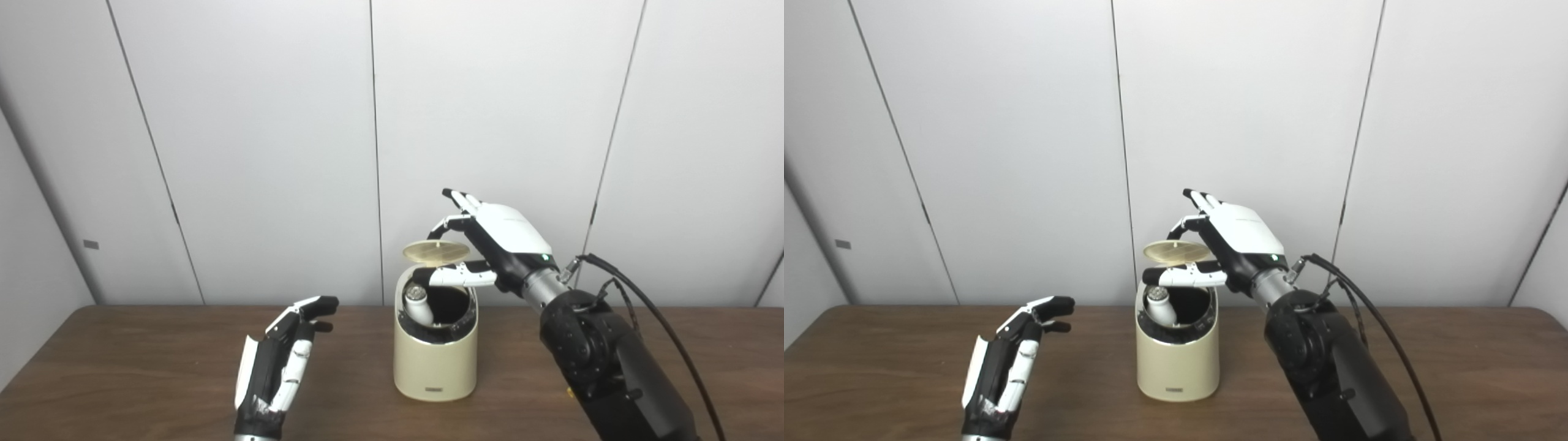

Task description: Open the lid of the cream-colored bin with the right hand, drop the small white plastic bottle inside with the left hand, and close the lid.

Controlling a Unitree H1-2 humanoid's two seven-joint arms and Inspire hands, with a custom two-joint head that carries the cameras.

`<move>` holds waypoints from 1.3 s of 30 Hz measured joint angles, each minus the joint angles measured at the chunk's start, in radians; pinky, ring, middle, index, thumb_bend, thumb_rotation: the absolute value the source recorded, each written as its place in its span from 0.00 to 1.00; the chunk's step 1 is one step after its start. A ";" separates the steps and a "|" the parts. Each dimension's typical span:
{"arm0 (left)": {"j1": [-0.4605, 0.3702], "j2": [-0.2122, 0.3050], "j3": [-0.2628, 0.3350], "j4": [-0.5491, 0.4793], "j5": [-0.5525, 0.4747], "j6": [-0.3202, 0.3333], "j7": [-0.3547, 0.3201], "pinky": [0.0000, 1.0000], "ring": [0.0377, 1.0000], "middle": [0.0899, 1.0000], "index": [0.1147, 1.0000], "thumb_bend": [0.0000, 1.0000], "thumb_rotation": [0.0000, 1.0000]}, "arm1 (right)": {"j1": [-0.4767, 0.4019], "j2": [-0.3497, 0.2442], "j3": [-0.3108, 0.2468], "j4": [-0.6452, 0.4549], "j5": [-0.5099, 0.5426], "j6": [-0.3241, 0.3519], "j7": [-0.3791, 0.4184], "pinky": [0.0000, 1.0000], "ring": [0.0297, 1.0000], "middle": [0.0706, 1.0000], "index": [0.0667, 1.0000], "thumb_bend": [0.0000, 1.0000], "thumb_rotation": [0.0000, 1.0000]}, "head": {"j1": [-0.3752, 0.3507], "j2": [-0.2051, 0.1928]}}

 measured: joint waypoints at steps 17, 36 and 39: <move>0.004 -0.002 0.013 -0.032 0.018 0.000 -0.002 0.65 0.73 0.72 0.68 0.44 0.89 | 0.074 0.003 -0.009 -0.104 -0.001 0.073 0.021 1.00 1.00 0.94 0.51 0.96 0.98 | 0.003 0.035; 0.041 -0.025 0.051 -0.198 0.023 0.127 -0.005 0.72 0.76 0.72 0.68 0.51 0.87 | 0.129 0.007 0.002 -0.062 0.043 0.082 0.033 1.00 1.00 0.99 0.58 0.95 0.96 | 0.051 0.106; 0.043 -0.034 0.055 -0.217 0.026 0.152 -0.004 0.72 0.76 0.72 0.68 0.51 0.88 | 0.141 0.013 0.001 -0.050 0.060 0.082 0.027 1.00 1.00 0.99 0.57 0.93 0.94 | 0.058 0.118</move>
